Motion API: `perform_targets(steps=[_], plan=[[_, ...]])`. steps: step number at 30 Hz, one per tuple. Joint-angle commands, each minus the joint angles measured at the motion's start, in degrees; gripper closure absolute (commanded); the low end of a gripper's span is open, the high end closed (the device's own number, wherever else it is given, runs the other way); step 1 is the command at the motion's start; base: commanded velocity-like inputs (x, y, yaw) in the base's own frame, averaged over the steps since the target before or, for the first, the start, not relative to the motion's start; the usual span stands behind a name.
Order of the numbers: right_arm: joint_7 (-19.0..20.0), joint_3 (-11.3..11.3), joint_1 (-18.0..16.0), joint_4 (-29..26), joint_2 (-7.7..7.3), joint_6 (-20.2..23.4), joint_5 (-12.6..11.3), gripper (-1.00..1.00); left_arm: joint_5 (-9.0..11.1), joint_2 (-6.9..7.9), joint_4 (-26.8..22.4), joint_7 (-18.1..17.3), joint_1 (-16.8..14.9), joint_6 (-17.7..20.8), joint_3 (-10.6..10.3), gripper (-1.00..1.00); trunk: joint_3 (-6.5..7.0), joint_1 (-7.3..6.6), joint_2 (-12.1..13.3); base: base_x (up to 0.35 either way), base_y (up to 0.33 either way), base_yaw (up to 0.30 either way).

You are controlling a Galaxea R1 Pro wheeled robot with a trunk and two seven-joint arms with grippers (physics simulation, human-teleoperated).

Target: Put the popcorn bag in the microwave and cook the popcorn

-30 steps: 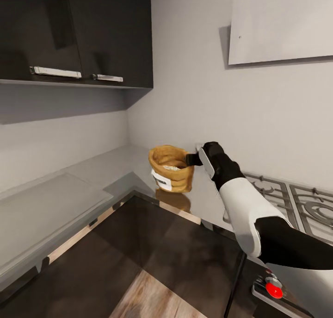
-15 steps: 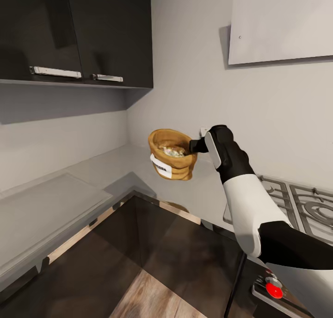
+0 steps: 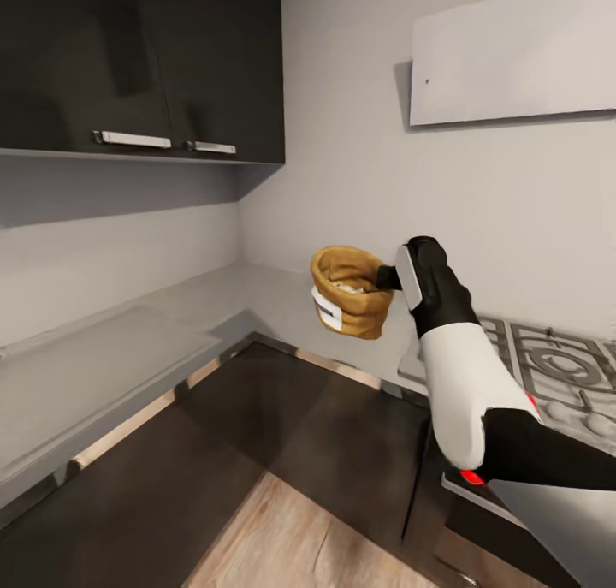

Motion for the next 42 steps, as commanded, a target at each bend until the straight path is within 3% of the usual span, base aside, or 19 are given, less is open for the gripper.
perform_targets(steps=[1, 12, 18, 42], plan=[[-1.1, -0.75, -0.05, -0.04, 0.06, 0.13, -0.57, 1.0, -0.01, -0.01, -0.06, 0.03, 0.01, -0.03, 0.43, -1.0, -0.05, -0.04, -0.03, -0.344, 0.0, 0.0], [-2.05, -1.56, -0.05, 0.06, 0.06, 0.13, -0.75, 1.0, -0.01, -0.44, -0.06, 0.15, 0.01, -0.03, 0.43, -1.0, -0.05, -0.04, -0.03, -0.344, 0.0, 0.0], [-1.96, -1.56, -0.07, 1.98, 0.06, 0.13, -0.79, 1.0, -0.01, -0.9, 0.02, 2.92, 0.01, -0.03, 0.43, -1.0, -0.05, -0.04, -0.03, -0.345, 0.0, 0.0], [-2.03, -1.64, 0.01, 1.9, 0.06, 0.13, -0.64, 1.0, -0.01, -1.21, 0.02, 2.94, 0.01, -0.03, 0.35, -1.0, -0.05, -0.04, -0.03, -0.346, 0.0, -0.03]])
